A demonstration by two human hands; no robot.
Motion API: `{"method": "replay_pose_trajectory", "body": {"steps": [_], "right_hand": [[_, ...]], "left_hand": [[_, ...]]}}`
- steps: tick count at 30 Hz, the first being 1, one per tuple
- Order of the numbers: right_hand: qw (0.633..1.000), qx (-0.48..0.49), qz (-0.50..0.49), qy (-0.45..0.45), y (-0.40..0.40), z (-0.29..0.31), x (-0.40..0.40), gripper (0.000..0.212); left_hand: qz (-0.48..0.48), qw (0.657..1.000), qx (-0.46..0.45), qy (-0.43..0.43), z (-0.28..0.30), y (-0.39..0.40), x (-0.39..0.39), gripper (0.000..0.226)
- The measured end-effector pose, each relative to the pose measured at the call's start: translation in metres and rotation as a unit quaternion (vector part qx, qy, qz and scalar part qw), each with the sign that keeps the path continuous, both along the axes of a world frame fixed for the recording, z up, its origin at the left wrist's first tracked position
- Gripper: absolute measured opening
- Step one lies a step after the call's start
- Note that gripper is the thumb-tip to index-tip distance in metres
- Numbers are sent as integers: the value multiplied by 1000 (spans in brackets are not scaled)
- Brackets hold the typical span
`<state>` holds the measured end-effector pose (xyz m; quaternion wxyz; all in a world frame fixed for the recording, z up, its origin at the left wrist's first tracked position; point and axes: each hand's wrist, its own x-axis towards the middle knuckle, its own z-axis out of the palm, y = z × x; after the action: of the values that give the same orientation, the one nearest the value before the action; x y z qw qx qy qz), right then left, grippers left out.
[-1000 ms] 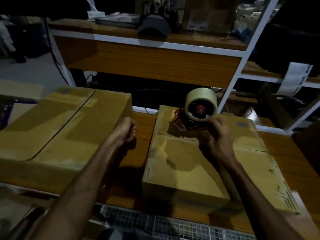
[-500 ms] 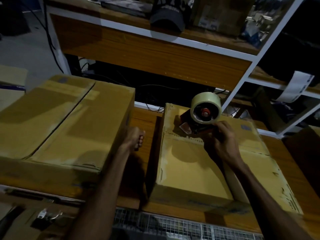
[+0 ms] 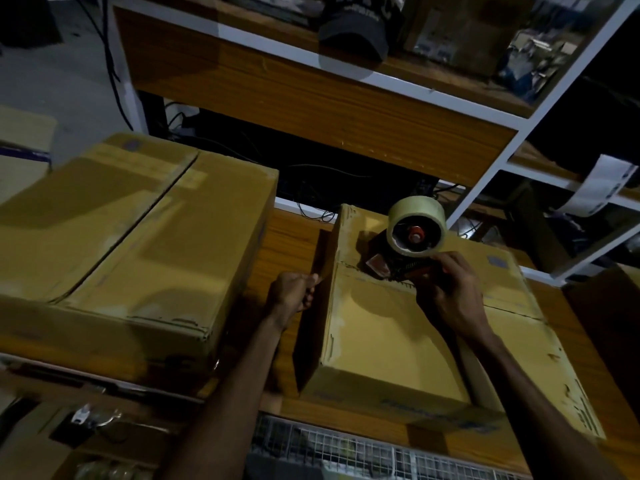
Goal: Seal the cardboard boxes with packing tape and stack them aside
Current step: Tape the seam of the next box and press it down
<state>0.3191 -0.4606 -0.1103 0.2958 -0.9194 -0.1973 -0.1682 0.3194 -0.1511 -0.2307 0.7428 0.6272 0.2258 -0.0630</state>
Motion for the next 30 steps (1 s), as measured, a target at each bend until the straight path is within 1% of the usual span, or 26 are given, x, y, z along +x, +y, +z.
{"method": "replay_pose_trajectory", "body": {"steps": [3, 6, 8, 9, 10, 11, 13, 14, 15, 16, 18, 20, 21, 24, 25, 27, 30], "right_hand": [[1000, -9, 2, -2, 1, -1, -1, 40], [1000, -19, -3, -15, 3, 0, -2, 47], [1000, -20, -6, -22, 1, -1, -2, 44], [1000, -19, -9, -22, 1, -1, -1, 39], [999, -21, -12, -26, 0, -2, 0, 33], [999, -27, -19, -29, -1, -4, 1, 30], [998, -38, -27, -30, -1, -6, 2, 36], [998, -41, -24, -34, -2, -7, 2, 37], [998, -42, -15, -36, -3, -6, 2, 37], [999, -41, 0, -35, -4, -4, 3, 35], [998, -41, 34, -26, -9, -1, 6, 31], [997, -55, 60, -15, -15, 1, 10, 29], [995, -67, 72, -10, -18, 2, 13, 32], [988, -107, 115, 2, -26, 2, 23, 38], [984, -120, 133, 6, -29, 2, 26, 38], [976, -133, 169, 14, -35, 2, 34, 40], [969, -130, 212, 12, -42, 3, 42, 44]], "left_hand": [[10, 999, 38, -6, 1, -14, -8, 28], [37, 995, 83, 28, -2, -17, -18, 37], [33, 995, 83, 48, -9, -17, -29, 41], [42, 995, 81, 28, -10, -20, -33, 42], [59, 995, 80, 0, -9, -23, -37, 40], [83, 994, 65, -35, -4, -28, -39, 33], [97, 988, 46, -110, 16, -39, -35, 9], [60, 985, 64, -147, 29, -43, -32, 12], [7, 981, 88, -175, 40, -46, -27, 27], [-41, 975, 120, -180, 48, -49, -21, 42], [-84, 967, 182, -154, 56, -51, -10, 59], [-102, 961, 218, -135, 50, -49, -6, 66], [-111, 960, 220, -133, 48, -47, -6, 68], [-108, 960, 225, -129, 39, -44, -8, 67], [-105, 958, 235, -122, 46, -45, -13, 65], [-94, 953, 252, -138, 55, -51, -17, 57], [-66, 944, 293, -133, 69, -61, -30, 47]]}}
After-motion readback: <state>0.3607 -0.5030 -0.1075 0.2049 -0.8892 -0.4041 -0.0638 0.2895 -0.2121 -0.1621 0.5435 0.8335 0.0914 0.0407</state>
